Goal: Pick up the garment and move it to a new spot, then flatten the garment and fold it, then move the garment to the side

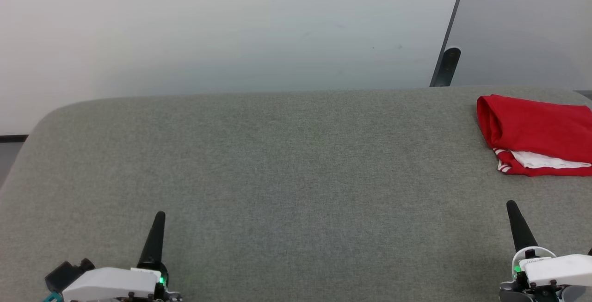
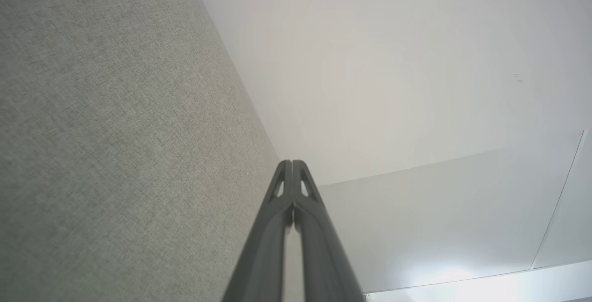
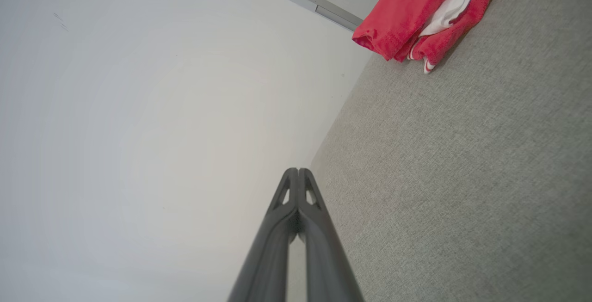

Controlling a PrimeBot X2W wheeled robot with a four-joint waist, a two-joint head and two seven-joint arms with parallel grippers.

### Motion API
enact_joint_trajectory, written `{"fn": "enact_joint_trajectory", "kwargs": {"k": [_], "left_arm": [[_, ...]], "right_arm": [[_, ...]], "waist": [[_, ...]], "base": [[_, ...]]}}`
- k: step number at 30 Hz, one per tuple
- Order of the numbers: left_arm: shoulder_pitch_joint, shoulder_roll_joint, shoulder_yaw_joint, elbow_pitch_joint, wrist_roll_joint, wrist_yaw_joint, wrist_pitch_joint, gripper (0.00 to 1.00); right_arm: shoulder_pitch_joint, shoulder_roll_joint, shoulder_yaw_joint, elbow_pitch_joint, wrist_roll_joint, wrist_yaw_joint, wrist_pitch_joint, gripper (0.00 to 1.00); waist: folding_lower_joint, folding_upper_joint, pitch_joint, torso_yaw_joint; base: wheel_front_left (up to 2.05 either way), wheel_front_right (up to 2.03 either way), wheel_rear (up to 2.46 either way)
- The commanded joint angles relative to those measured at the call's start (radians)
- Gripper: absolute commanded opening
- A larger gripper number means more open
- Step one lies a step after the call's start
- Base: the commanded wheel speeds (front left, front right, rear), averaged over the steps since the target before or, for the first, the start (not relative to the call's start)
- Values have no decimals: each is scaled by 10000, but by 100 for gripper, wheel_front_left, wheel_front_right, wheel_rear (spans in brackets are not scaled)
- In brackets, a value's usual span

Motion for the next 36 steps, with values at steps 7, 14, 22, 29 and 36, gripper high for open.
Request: {"fn": "enact_joint_trajectory", "kwargs": {"k": [7, 14, 22, 29, 36], "left_arm": [[-235, -40, 60, -28, -619, -25, 184, 0], [-290, -106, 85, -6, -1136, -27, 345, 0], [-366, -177, 114, 18, -1698, -29, 509, 0], [-400, -232, 137, 38, -2134, -31, 648, 0], [-448, -285, 158, 60, -2557, -33, 783, 0]], "right_arm": [[-180, 53, -33, -85, 782, -3, 181, 0], [-210, 85, -36, -84, 1410, -3, 344, 0], [-233, 132, -43, -82, 2090, -3, 501, 0], [-256, 178, -48, -78, 2638, -3, 634, 0], [-275, 216, -54, -74, 3159, -2, 762, 0]], "waist": [[0, 0, 24, -30], [0, 0, 48, -61], [0, 0, 76, -97], [0, 0, 101, -128], [0, 0, 125, -159]], "base": [[0, 0, 0], [0, 0, 0], [0, 0, 0], [0, 0, 0], [0, 0, 0]]}}
